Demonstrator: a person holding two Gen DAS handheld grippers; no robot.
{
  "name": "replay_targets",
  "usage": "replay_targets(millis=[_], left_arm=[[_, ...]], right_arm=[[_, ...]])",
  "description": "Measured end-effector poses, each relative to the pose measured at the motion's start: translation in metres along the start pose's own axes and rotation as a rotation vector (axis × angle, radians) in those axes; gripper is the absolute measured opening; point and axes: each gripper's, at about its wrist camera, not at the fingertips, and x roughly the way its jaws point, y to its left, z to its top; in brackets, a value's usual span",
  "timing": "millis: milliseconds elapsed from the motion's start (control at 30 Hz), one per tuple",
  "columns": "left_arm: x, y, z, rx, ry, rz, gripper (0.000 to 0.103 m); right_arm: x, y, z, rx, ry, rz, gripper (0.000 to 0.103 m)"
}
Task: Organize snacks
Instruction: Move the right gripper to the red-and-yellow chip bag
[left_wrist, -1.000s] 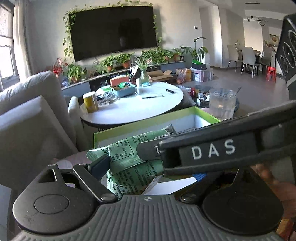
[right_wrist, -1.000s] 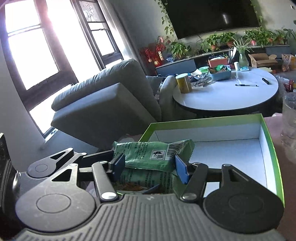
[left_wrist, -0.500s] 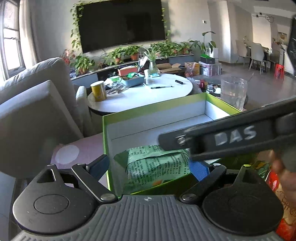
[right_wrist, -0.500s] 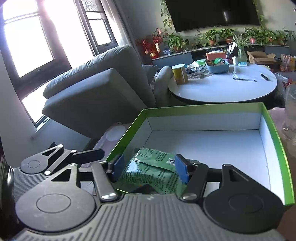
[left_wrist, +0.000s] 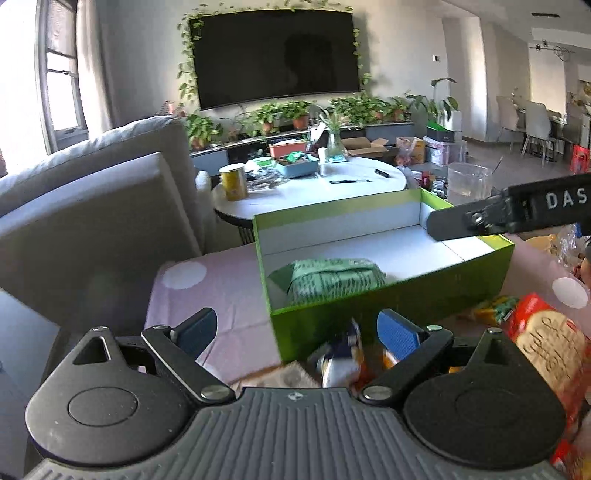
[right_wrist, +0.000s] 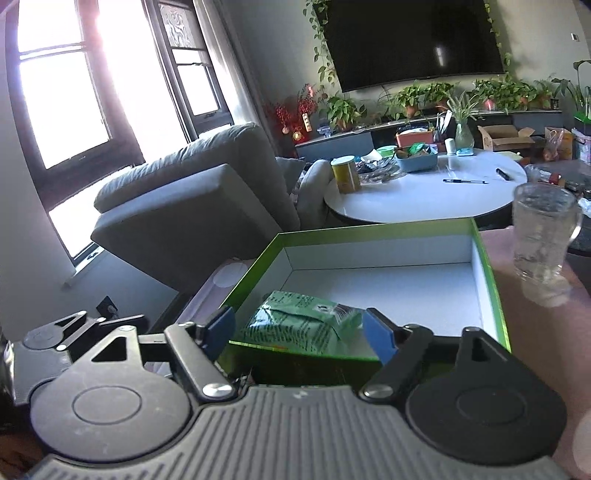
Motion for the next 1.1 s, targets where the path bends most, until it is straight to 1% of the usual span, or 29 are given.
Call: replay_targets(millis=[100,333,467,567,667,767,833,900,1067,1100], left_arm=[[-0.018,0.002,-0.011,-0.034,0.0,-0.003,0.094],[-0.052,-0.002,-0.042,-0.074,0.012,-0.006,0.094],[-0.066,-0.01,-0.059,-0.064,0.044,-0.021,0.094],[-0.076,-0.018,-0.07,-0.044,0.051,-0.031,0.094],[-0.082,-0.025,-0.08,-0.026,0.066,-0.056,0.094],[-0.082,-0.031,-0.087,-0.008,0.088,-0.046,0.094],[-0.083,-0.034,-0.091,-0.002,0.097,-0.035,0.094],[-0.084,-0.033,-0.095,-0.002,0.105,-0.032,0.094],[-0.086,-0.033,-0.102,0.0,0.109,-0.055,0.094],[-0.085,-0.033,-0.103,0.003,0.104,-0.062,0.09]], right_arm=[[-0.011,0.001,-0.005,0.002,-0.01,-0.003,0.062],[-0.031,0.006,-0.022,-0.026,-0.001,0.01,0.062],[-0.036,0.012,-0.032,-0.043,0.011,0.018,0.062],[-0.037,0.016,-0.038,-0.045,0.025,0.024,0.062],[-0.042,0.021,-0.044,-0.056,0.031,0.029,0.062],[-0.044,0.026,-0.049,-0.073,0.04,0.039,0.062],[-0.042,0.031,-0.053,-0.085,0.058,0.053,0.062],[-0.037,0.039,-0.06,-0.102,0.096,0.076,0.062],[-0.03,0.054,-0.073,-0.157,0.14,0.092,0.062],[-0.029,0.055,-0.074,-0.156,0.144,0.094,0.062]])
